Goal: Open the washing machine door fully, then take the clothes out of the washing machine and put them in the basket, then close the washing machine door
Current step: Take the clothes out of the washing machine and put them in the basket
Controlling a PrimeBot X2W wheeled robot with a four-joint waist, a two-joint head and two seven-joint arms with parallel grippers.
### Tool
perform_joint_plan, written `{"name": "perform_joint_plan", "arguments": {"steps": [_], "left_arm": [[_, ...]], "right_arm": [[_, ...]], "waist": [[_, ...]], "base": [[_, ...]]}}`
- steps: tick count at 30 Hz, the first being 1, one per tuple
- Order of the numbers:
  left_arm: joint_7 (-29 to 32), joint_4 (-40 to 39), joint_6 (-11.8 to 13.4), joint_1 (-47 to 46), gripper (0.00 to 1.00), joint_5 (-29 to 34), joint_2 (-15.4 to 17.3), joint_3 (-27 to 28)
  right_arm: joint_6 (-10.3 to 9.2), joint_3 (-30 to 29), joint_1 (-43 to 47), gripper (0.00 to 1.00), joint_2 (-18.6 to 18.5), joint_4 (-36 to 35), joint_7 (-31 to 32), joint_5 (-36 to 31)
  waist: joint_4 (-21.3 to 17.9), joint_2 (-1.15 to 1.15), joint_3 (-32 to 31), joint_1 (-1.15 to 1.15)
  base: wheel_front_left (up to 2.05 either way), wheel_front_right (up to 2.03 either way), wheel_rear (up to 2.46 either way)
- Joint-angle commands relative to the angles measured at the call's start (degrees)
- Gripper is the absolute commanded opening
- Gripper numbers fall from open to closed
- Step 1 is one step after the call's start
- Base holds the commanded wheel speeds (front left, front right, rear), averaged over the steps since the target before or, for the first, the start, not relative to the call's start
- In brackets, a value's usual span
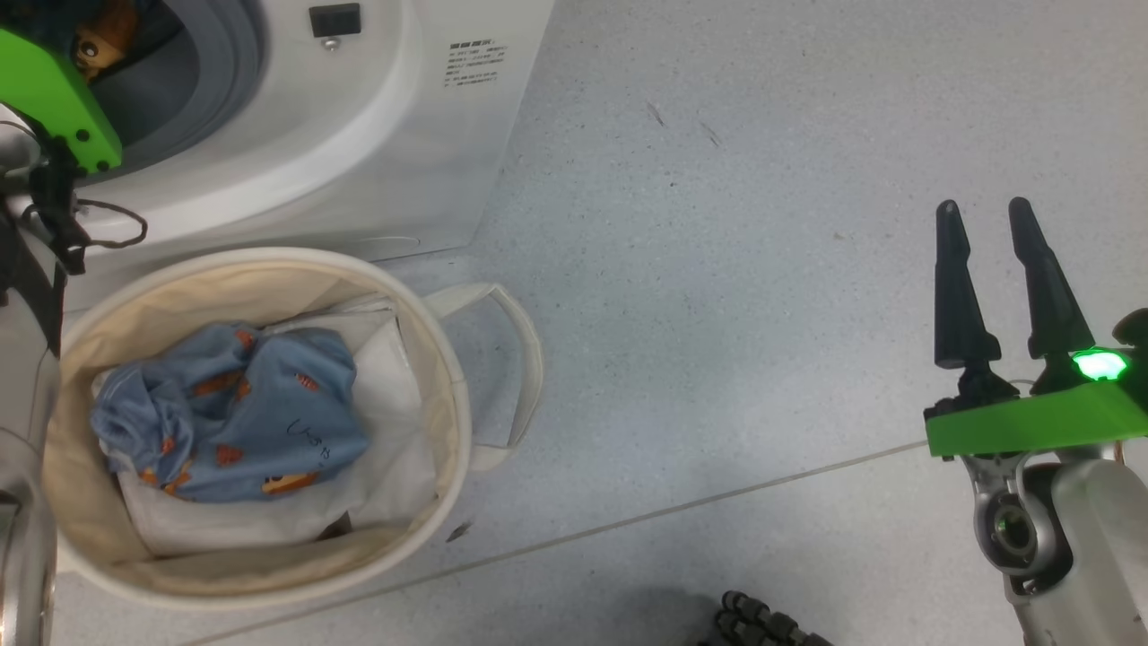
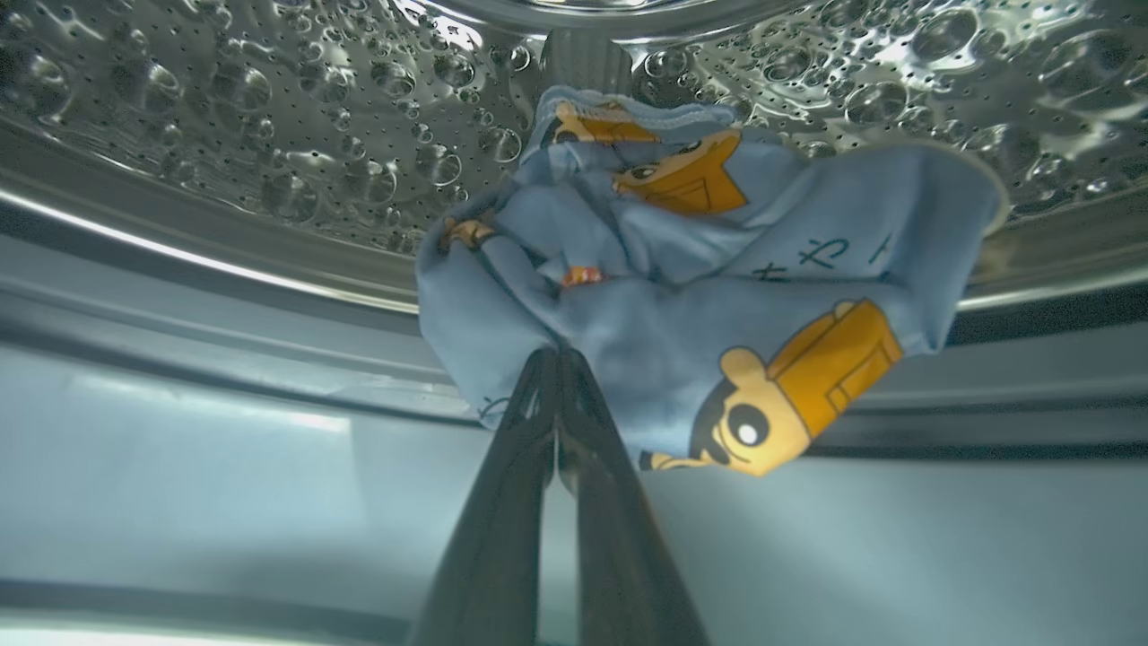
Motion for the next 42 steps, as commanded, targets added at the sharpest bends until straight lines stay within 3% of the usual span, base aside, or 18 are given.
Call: {"name": "perform_joint_plan", "arguments": {"steps": [1, 9, 17, 25, 42], "left_arm": [[-1.57, -1.42, -0.38, -1.38, 0.00, -0.32, 1.99, 0.50], [-9.44, -1.62, -2.57, -0.45, 0.00, -2.58, 2.10, 2.23], [-21.06, -2.05, -8.36, 3.78, 0.00, -6.77, 2.09, 5.46], [-25.02, -6.57, -11.45, 9.65, 0.00, -9.17, 1.64, 7.09], [-25.18, -47.71, -12.00, 38.84, 0.00, -10.24, 0.98, 15.72]], "right_arm": [[0.30, 0.09, -0.09, 1.00, -1.38, -1.48, -0.27, 0.17], [0.30, -0.19, 0.15, 1.00, -1.15, -1.27, -0.27, 0.02], [0.30, -0.54, 1.39, 1.00, -1.40, -0.75, -0.27, -0.27], [0.30, -0.74, 3.09, 1.00, -2.09, -0.34, -0.27, -0.69], [0.30, -0.48, 7.86, 1.00, -2.46, 1.41, -0.27, -1.71]], "waist": [[0.02, 0.00, 0.02, 0.00], [0.20, 0.00, -1.10, 0.00], [1.47, 0.00, -4.99, 0.00], [3.51, 0.00, -9.75, 0.00], [5.98, 0.00, -20.47, 0.00]], "base": [[0.00, 0.00, 0.00], [0.00, 0.00, 0.00], [0.00, 0.00, 0.00], [0.00, 0.00, 0.00], [0.00, 0.00, 0.00]]}}
